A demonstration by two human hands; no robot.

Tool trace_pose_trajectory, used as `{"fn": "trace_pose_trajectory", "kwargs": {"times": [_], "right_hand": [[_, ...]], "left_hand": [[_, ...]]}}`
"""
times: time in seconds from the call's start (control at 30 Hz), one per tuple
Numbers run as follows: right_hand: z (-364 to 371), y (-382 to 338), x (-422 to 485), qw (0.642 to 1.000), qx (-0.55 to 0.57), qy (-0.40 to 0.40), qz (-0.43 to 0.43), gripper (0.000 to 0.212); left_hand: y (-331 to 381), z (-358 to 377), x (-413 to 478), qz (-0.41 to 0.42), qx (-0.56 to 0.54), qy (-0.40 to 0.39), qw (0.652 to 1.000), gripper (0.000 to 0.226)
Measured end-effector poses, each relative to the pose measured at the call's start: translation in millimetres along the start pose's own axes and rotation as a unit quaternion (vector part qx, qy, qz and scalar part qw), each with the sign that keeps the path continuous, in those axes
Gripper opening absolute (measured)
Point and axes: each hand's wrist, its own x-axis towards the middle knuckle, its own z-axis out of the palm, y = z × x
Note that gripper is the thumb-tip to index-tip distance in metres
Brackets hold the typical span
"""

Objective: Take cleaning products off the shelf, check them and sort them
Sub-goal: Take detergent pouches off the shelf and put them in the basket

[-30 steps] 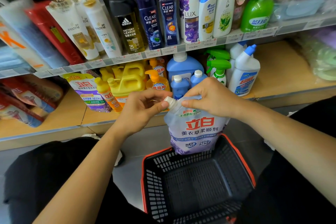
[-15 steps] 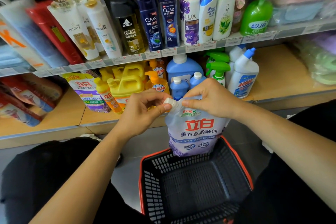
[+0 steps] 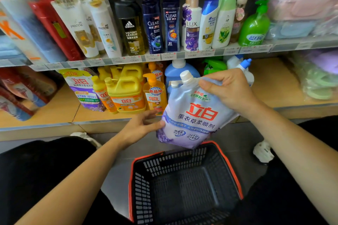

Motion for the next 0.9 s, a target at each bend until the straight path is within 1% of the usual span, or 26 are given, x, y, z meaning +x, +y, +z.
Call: {"fn": "trace_pose_trajectory", "kwargs": {"times": [0.07,0.13,0.2,0.27,0.3,0.37,0.43,0.5,0.57,0.63,0.7,0.73,0.8,0.9], "right_hand": [[-6.6,-4.0,-1.1,1.0,0.008,0.023,-0.015,0.027],[-10.7,-6.0,-2.1,0.999,0.018,0.039,-0.019,0.026],[-15.0,-5.7,-3.0,0.998,0.019,0.058,-0.008,0.023],[-20.7,-2.0,-4.7,0.996,0.021,0.082,0.013,0.019],[-23.8,0.9,-5.7,0.995,0.026,0.093,0.027,0.017],[-29.8,11.2,-7.1,0.992,0.028,0.112,0.058,0.01],[-33.3,22.3,-9.6,0.988,0.012,0.123,0.09,0.008],[-35.4,33.5,-15.1,0.988,-0.02,0.114,0.104,0.006],[-35.6,43.4,-22.6,0.989,-0.057,0.09,0.106,0.024],[-34.2,53.4,-32.1,0.991,-0.068,0.051,0.106,0.043],[-30.3,63.4,-42.7,0.991,-0.064,0.022,0.119,0.054],[-27.7,68.2,-47.4,0.989,-0.053,0.014,0.138,0.054],[-21.8,75.8,-57.8,0.982,-0.025,-0.005,0.187,0.047],[-12.6,90.2,-72.7,0.968,-0.01,-0.042,0.248,0.021]], "left_hand": [[-9.4,4.7,0.4,-0.04,-0.014,-0.016,0.999,0.058],[-19.1,12.6,4.0,-0.074,-0.035,-0.034,0.996,0.047],[-24.1,23.7,8.5,-0.101,-0.106,-0.02,0.989,0.03],[-24.7,32.9,12.6,-0.093,-0.161,0.022,0.982,0.018],[-24.0,35.4,14.1,-0.079,-0.176,0.047,0.98,0.017],[-23.3,36.1,15.6,-0.044,-0.188,0.088,0.977,0.021],[-23.9,34.0,14.7,-0.025,-0.184,0.118,0.975,0.025],[-24.0,31.6,12.4,-0.026,-0.197,0.139,0.97,0.018],[-24.2,28.7,9.5,-0.029,-0.214,0.149,0.965,0.018],[-22.5,23.5,5.1,-0.03,-0.214,0.159,0.963,0.024],[-19.5,17.0,-1.7,-0.03,-0.188,0.165,0.968,0.026],[-17.9,14.7,-5.8,-0.03,-0.172,0.168,0.97,0.027],[-16.2,11.9,-15.4,-0.036,-0.142,0.171,0.974,0.028],[-17.0,11.3,-31.6,-0.056,-0.101,0.152,0.982,0.024]]}}
